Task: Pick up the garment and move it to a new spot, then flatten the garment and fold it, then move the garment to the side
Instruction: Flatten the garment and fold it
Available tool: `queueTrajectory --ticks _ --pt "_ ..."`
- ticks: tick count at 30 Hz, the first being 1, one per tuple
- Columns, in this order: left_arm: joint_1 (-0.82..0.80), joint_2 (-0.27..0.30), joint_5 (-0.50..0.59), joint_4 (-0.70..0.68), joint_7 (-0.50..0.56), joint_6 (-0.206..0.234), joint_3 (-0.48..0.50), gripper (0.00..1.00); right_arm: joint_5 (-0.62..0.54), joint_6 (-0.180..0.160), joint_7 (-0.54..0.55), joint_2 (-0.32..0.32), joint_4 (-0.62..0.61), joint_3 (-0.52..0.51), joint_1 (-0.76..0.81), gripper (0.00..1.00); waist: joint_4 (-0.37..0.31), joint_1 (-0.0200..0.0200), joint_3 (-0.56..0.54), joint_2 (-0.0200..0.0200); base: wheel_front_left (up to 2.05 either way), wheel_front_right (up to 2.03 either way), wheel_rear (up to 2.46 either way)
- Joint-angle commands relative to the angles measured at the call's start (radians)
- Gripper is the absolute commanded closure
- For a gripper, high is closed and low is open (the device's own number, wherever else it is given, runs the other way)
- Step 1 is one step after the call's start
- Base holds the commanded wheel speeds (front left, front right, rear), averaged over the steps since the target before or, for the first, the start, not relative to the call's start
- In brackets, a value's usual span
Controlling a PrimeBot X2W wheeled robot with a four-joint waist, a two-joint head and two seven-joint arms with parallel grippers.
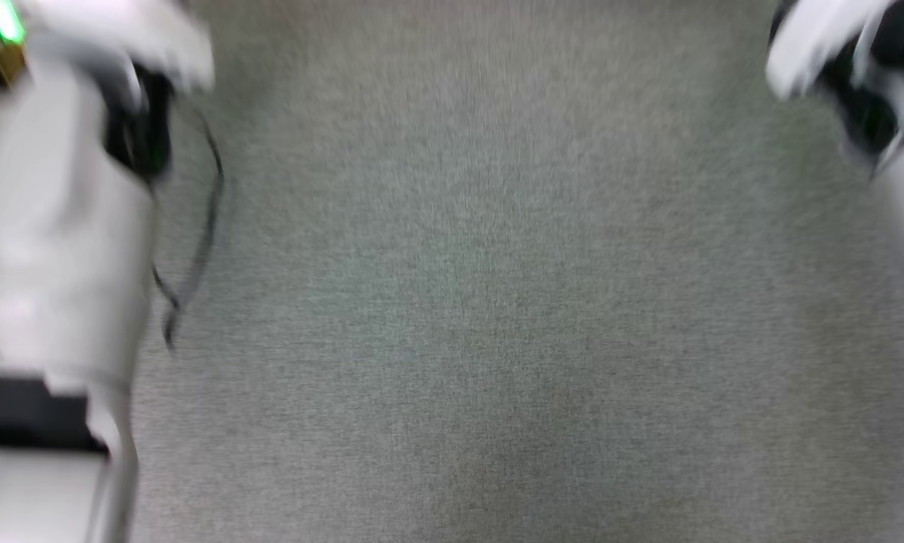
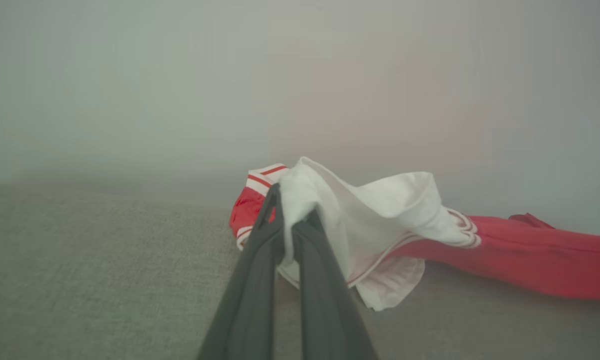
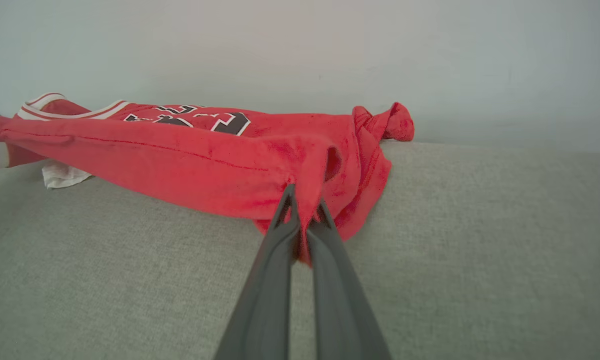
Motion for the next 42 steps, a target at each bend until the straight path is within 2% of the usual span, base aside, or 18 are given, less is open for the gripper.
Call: queueTrajectory --ticks 1,6,11,16,23,28,34,37,42 --pt "0.057 -0.003 -0.007 0.002 -0.004 -0.004 0.001 1.0 0.021 -0.001 0.001 -0.015 -0.005 0.013 0.055 1.0 0.011 0.0 -0.085 0.0 0.0 0.0 0.0" --pt "0.288 0.012 -0.058 -0.048 -0.008 -0.008 0.025 1.0 0.084 -0.001 -0.023 -0.048 -0.058 0.076 0.245 1.0 0.003 0.0 -0.198 0.0 0.0 0.0 0.0" --pt "0.551 0.024 -0.067 -0.178 -0.009 -0.006 0.082 1.0 0.143 -0.001 -0.059 -0.089 -0.125 0.113 0.418 1.0 -0.003 0.0 -0.303 0.0 0.0 0.0 0.0" --pt "0.819 0.015 -0.063 -0.335 -0.009 0.032 0.122 1.0 0.174 -0.001 -0.086 -0.133 -0.203 0.131 0.578 1.0 -0.007 0.0 -0.382 0.0 0.0 0.0 0.0" --pt "1.136 0.006 -0.076 -0.613 0.051 0.123 0.135 1.0 0.173 -0.001 -0.106 -0.202 -0.311 0.093 0.816 1.0 0.019 0.0 -0.476 0.0 0.0 0.0 0.0" --pt "1.31 0.019 -0.079 -0.844 0.162 0.197 0.131 1.0 0.16 -0.001 -0.088 -0.232 -0.402 -0.006 0.996 1.0 0.043 0.0 -0.53 0.0 0.0 0.0 0.0" --pt "1.431 0.03 -0.09 -1.082 0.263 0.275 0.138 1.0 0.09 -0.001 0.012 -0.228 -0.563 -0.183 1.198 1.0 0.058 0.0 -0.549 0.0 0.0 0.0 0.0" --pt "1.438 0.038 -0.084 -1.145 0.291 0.292 0.136 1.0 0.028 -0.001 0.091 -0.189 -0.667 -0.277 1.262 1.0 0.054 0.0 -0.534 0.0 0.0 0.0 0.0" --pt "1.344 0.055 -0.074 -1.131 0.313 0.274 0.116 1.0 -0.097 -0.001 0.243 -0.103 -0.808 -0.398 1.274 1.0 0.047 0.0 -0.489 0.0 0.0 0.0 0.0"
